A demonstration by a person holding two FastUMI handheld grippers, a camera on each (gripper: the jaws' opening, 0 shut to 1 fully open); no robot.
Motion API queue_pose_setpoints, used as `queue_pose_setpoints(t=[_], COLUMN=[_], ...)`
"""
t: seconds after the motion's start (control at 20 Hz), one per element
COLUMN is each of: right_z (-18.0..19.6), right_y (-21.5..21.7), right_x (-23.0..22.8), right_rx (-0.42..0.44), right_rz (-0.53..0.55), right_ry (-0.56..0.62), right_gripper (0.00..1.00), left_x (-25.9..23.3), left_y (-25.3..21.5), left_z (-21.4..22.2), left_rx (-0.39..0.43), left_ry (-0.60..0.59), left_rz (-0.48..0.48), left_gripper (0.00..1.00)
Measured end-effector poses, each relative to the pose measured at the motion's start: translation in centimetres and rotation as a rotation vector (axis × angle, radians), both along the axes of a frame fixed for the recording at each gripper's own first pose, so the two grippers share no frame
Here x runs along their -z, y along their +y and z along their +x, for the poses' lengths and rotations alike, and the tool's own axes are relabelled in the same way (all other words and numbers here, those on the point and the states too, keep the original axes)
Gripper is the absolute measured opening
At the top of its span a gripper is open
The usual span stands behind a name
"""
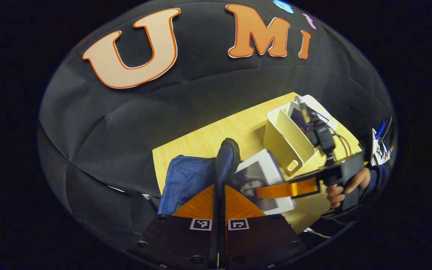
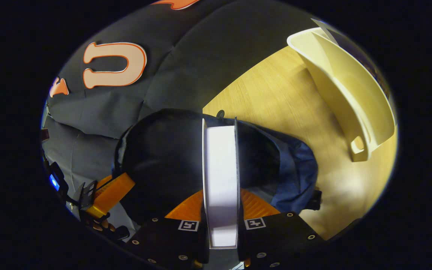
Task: Open the schoolbag, grab two books from the bookshelf and put them into the schoolbag.
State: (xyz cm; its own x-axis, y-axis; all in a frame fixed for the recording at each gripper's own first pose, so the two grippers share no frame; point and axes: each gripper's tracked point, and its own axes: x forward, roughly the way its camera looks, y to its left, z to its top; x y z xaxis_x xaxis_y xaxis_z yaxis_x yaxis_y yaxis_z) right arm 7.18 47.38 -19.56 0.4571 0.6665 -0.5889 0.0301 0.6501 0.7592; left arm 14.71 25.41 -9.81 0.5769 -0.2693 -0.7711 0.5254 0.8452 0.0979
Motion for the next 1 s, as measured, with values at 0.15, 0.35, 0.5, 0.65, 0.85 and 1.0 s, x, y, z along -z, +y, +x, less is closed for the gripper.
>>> queue_pose_setpoints(t=[0.15, 0.35, 0.5, 0.65, 0.85, 1.0], right_z=[1.3, 2.9, 4.1, 3.7, 3.3, 4.2], right_y=[2.4, 4.8, 6.8, 5.7, 1.3, -1.9], right_x=[2.0, 4.5, 5.8, 6.4, 7.3, 4.0], right_rx=[0.011, 0.030, 0.048, 0.031, -0.031, -0.057], right_rz=[0.052, 0.077, 0.117, 0.015, -0.239, -0.340], right_ry=[0.005, -0.001, 0.007, 0.019, 0.015, -0.076], right_gripper=[0.29, 0.29, 0.29, 0.37, 0.83, 0.97], left_x=[0.1, 0.2, 0.4, 0.7, 1.3, 1.9], left_y=[-0.7, -2.0, -2.2, -1.2, -1.1, -1.3], left_z=[-0.4, -1.1, -1.0, -0.1, 0.1, 0.3], left_rx=[0.024, 0.062, 0.064, 0.042, 0.039, 0.034], left_ry=[0.006, 0.017, 0.016, 0.005, 0.011, 0.017], left_rz=[-0.023, -0.058, -0.070, -0.046, -0.058, -0.069], left_gripper=[0.01, 0.01, 0.01, 0.01, 0.01, 0.01])
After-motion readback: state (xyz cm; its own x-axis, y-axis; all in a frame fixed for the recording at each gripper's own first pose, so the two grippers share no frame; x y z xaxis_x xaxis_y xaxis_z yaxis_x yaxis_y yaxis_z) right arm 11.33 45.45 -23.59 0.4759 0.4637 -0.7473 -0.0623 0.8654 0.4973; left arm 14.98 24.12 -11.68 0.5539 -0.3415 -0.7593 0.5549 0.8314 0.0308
